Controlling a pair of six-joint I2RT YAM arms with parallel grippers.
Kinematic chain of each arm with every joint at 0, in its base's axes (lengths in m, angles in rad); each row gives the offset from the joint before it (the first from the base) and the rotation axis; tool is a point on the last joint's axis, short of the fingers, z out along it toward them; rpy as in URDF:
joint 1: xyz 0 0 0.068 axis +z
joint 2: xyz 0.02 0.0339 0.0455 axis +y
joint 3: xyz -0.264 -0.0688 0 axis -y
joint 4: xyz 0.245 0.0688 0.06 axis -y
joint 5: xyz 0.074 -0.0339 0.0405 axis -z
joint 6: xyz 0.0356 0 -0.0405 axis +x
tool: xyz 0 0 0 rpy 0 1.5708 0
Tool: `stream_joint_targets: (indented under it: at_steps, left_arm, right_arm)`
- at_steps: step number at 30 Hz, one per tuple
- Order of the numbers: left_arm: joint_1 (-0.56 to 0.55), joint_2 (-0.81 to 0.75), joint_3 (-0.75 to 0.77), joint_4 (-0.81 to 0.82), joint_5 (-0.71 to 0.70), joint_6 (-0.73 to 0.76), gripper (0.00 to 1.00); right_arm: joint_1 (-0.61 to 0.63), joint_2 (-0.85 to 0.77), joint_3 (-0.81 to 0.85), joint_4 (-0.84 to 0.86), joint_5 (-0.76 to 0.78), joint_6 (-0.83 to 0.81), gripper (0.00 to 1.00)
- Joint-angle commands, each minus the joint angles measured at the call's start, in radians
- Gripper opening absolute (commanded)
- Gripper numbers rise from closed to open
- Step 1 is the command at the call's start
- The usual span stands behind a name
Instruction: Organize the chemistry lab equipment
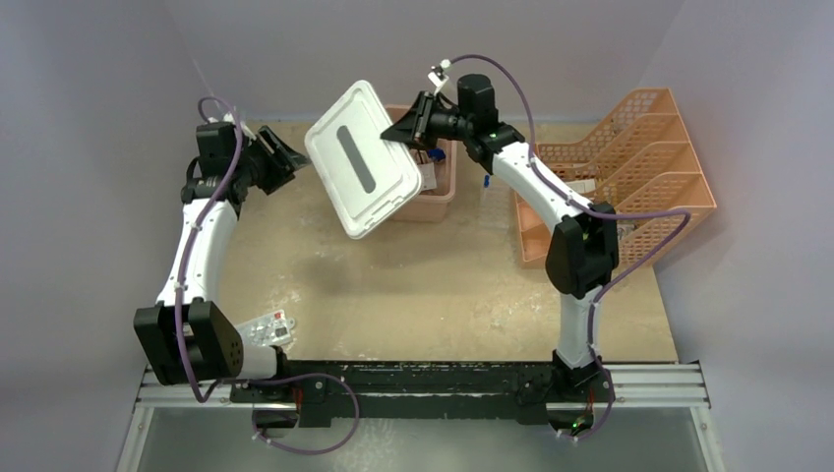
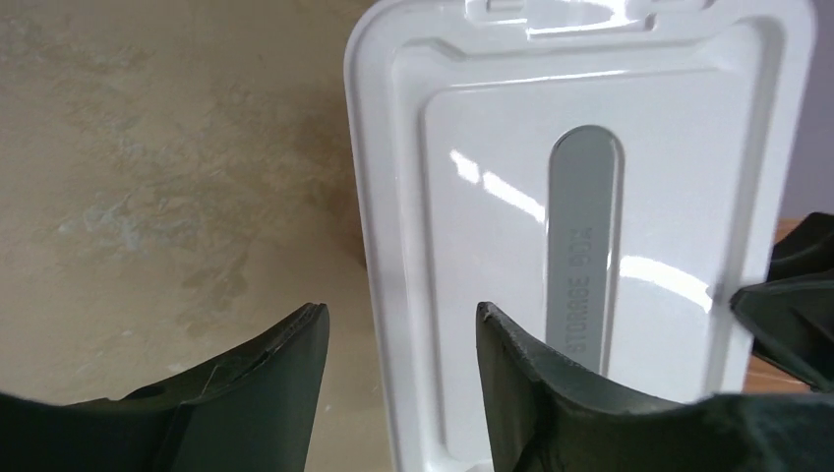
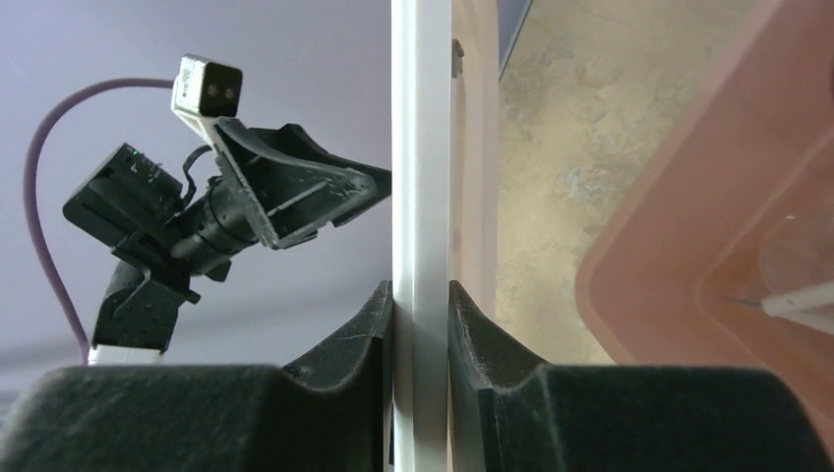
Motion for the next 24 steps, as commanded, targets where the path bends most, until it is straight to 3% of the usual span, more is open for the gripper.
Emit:
stream_joint_targets:
  at_steps: [1,6,15,24]
  left_arm:
    - [-0.005,0.067,0.097,0.217,0.078,-0.162,0.56]
    - [-0.029,0.174,0.202,0.196,0.060,-0.181,0.56]
    - [-0.089,0.279,0.189,0.299,0.051,-0.250,0.56]
    - [-0.146,0.393,0.196,0.363,-0.011,-0.247,0.56]
  right_arm:
    - [-0.072,-0.098,-0.067,0.161,0.018,0.125,0.01]
    - [-0.137,-0.101,-0.125,0.248,0.030,0.237,0.00]
    - [-0.199,-0.096,-0.285,0.474,0.114,0.471,0.00]
    - [-0.202,-0.095,-0.403,0.643,0.231,0.532,0.00]
